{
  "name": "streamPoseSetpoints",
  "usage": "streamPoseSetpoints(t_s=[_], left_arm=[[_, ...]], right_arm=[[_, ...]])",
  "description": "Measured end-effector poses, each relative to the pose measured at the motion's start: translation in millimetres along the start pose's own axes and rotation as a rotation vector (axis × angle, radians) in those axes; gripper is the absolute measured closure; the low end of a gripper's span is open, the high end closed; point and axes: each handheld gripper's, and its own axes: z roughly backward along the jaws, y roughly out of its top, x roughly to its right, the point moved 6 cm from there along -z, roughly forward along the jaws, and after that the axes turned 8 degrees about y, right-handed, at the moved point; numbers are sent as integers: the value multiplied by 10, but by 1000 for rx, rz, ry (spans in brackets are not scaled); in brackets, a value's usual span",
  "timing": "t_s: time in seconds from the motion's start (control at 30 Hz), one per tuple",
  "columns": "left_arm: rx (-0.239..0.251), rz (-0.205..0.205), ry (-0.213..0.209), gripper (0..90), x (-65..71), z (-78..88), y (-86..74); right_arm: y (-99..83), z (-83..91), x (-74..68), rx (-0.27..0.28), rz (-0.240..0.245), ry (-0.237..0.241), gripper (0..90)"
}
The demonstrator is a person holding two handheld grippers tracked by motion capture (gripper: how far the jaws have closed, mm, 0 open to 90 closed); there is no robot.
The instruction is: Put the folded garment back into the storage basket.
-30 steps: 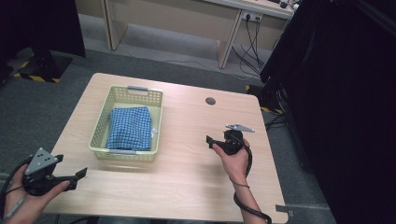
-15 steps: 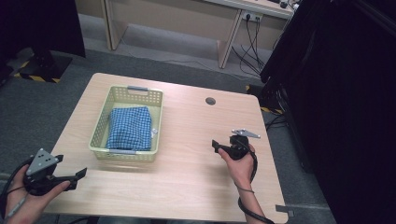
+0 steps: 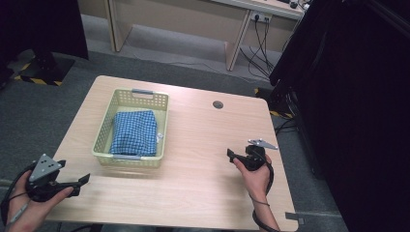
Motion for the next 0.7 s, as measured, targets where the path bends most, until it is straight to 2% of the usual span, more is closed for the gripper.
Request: streamPoseSetpoints(t_s=[0.7], left_arm=[[3,-13,-13,81,-20,-61,-58]], right_arm=[[-218,193,256,24,-29,-49,170]])
